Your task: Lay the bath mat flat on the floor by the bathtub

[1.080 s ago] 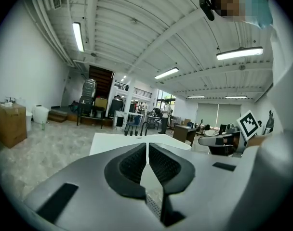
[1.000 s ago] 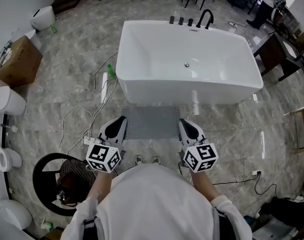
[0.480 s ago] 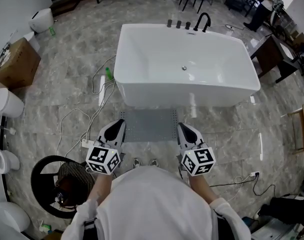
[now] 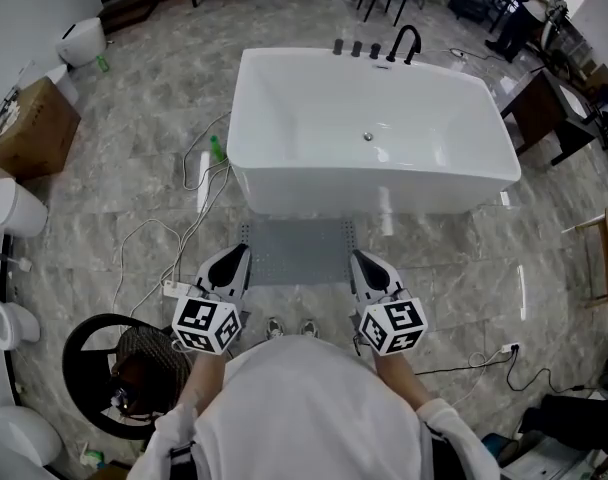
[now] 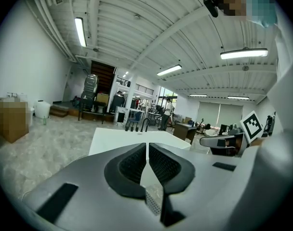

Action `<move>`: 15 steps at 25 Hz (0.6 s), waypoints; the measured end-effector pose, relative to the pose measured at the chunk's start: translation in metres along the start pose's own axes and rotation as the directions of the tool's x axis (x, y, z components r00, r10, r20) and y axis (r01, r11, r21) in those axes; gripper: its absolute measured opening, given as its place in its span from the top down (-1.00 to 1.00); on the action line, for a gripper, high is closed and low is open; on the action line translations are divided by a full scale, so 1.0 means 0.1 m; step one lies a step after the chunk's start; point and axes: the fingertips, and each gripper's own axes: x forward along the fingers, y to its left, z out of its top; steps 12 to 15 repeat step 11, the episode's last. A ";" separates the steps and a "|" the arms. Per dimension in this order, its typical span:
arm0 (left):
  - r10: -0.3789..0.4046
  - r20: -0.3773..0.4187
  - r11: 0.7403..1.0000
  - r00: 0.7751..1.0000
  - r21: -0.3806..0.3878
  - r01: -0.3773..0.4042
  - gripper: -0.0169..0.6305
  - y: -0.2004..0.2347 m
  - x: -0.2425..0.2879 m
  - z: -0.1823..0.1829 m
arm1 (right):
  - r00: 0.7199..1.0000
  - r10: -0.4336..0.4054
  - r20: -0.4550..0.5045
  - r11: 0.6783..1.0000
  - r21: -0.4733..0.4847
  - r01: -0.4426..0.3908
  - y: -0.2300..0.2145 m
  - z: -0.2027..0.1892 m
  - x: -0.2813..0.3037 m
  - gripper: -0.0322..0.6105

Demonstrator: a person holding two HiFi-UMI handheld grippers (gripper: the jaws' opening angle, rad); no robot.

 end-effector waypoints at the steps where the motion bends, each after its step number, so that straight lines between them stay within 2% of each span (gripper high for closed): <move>1: 0.001 0.001 1.000 1.000 0.000 -0.001 0.82 0.00 0.00 0.00 | 1.000 0.000 -0.001 1.000 -0.002 0.000 0.00 0.00 0.00 0.81; 15: 0.005 0.021 1.000 1.000 -0.007 -0.005 0.82 0.07 0.04 0.07 | 1.000 -0.002 0.017 1.000 -0.009 0.002 0.00 0.06 0.06 0.81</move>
